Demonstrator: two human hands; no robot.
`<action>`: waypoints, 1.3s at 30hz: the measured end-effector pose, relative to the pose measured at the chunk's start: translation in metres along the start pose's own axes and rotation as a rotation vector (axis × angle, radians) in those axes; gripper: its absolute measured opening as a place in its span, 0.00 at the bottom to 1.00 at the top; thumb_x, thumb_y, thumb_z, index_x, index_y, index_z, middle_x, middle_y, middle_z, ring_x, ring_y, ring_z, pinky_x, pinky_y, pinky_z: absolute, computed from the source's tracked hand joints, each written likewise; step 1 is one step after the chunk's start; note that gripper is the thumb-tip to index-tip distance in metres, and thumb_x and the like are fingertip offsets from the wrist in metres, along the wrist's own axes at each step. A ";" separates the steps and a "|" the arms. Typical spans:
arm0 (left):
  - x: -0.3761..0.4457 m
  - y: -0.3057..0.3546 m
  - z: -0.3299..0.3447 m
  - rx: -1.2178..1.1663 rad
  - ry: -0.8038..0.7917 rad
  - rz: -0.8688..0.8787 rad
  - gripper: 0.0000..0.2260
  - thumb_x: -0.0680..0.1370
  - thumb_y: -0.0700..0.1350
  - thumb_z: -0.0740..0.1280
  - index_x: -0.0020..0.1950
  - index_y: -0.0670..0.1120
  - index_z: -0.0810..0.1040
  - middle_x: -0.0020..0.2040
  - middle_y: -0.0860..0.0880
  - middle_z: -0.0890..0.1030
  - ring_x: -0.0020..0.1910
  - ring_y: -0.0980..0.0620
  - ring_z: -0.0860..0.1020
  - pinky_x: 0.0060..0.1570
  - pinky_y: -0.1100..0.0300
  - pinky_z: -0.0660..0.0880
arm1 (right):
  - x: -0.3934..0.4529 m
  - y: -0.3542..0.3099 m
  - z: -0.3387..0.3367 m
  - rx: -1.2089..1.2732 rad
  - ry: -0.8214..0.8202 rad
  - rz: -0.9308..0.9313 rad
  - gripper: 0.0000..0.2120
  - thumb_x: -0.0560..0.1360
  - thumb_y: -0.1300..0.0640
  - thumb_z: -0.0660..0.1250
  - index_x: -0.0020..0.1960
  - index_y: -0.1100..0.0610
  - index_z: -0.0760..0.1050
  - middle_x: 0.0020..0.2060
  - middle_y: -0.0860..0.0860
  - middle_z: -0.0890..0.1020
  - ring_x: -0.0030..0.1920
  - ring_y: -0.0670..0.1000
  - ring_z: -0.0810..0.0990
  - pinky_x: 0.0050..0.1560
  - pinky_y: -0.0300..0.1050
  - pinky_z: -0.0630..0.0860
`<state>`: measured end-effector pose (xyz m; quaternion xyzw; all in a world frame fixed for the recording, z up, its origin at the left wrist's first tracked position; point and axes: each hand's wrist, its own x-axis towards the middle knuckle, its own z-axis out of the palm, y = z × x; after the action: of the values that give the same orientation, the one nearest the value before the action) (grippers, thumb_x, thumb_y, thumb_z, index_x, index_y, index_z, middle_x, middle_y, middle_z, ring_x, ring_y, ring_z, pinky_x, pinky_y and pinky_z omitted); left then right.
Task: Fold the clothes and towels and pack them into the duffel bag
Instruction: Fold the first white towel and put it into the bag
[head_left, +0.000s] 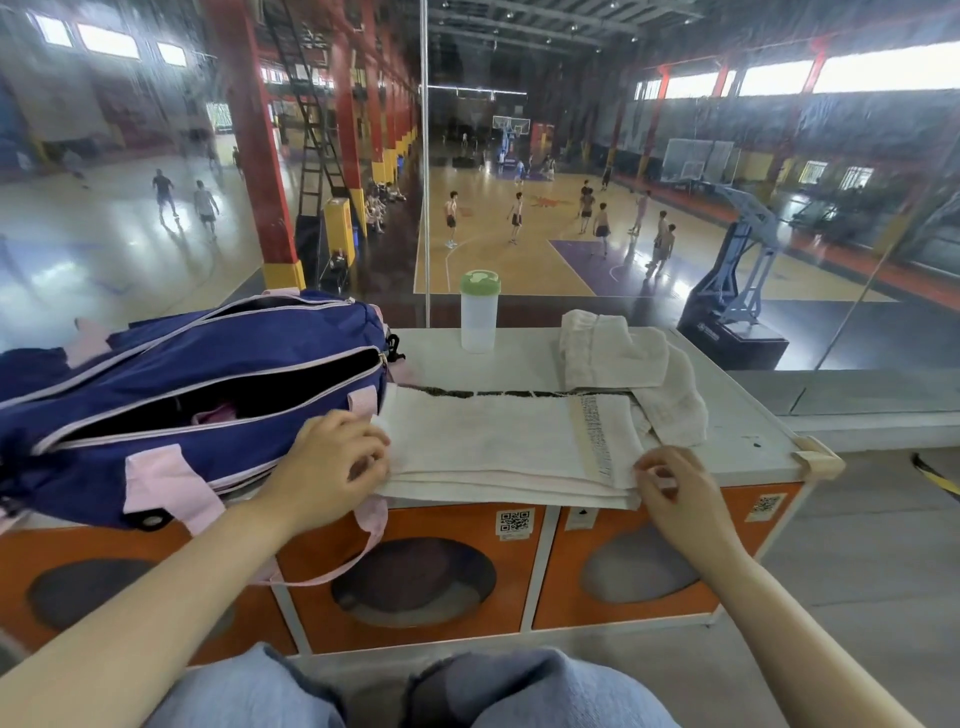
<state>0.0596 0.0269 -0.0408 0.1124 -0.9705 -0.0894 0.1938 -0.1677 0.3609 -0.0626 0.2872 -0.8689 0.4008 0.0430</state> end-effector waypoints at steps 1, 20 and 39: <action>0.008 0.008 -0.001 -0.005 0.007 0.013 0.16 0.77 0.59 0.53 0.50 0.57 0.78 0.53 0.63 0.76 0.57 0.61 0.69 0.61 0.58 0.63 | 0.001 -0.001 0.000 0.010 0.058 0.087 0.08 0.77 0.54 0.66 0.54 0.55 0.74 0.52 0.49 0.76 0.47 0.48 0.78 0.41 0.37 0.72; 0.049 0.092 0.062 0.133 -0.421 0.091 0.27 0.82 0.61 0.46 0.79 0.56 0.43 0.80 0.52 0.43 0.79 0.50 0.44 0.76 0.52 0.41 | 0.057 -0.081 -0.004 0.652 0.011 0.442 0.06 0.75 0.57 0.68 0.49 0.58 0.75 0.41 0.54 0.79 0.42 0.52 0.80 0.49 0.51 0.82; 0.042 0.020 -0.009 -1.208 0.295 -0.664 0.20 0.85 0.52 0.47 0.68 0.48 0.73 0.57 0.54 0.77 0.57 0.56 0.75 0.56 0.61 0.71 | 0.046 -0.226 0.135 -0.261 -0.325 -0.486 0.07 0.75 0.54 0.62 0.49 0.56 0.73 0.42 0.50 0.78 0.37 0.48 0.74 0.34 0.28 0.67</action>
<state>0.0221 0.0340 -0.0136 0.2864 -0.6288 -0.6510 0.3143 -0.0646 0.1261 0.0128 0.5389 -0.8144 0.2126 0.0345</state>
